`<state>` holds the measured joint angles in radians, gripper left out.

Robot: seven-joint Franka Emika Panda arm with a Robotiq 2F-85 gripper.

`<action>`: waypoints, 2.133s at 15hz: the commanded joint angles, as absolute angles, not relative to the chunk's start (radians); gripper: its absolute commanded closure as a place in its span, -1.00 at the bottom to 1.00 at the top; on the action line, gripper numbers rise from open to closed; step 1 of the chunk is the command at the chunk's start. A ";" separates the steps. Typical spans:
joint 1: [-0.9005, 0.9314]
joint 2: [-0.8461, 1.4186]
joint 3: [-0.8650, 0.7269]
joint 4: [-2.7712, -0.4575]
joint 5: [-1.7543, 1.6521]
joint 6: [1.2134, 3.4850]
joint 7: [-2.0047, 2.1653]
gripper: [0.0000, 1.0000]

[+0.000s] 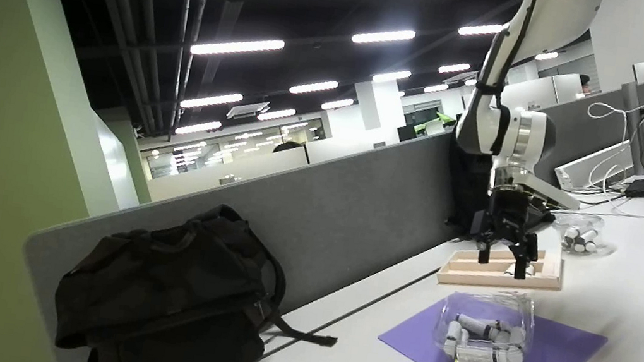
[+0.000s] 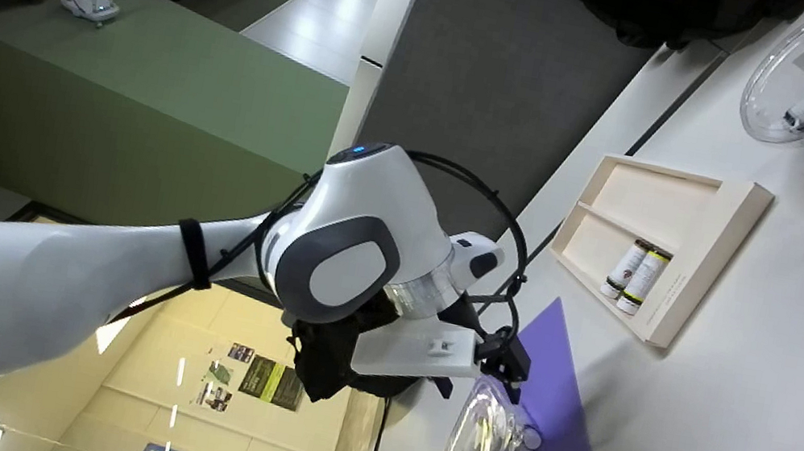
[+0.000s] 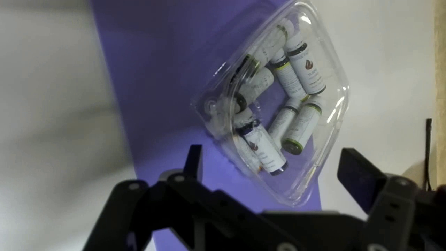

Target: Open the box

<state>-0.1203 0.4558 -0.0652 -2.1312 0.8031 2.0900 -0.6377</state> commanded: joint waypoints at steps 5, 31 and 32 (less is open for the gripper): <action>-0.192 0.498 -0.026 -2.129 0.820 2.069 -0.676 -1.00; -0.233 0.553 -0.053 -2.099 0.954 1.915 -0.884 -1.00; -0.233 0.556 -0.053 -2.097 0.954 1.912 -0.885 -1.00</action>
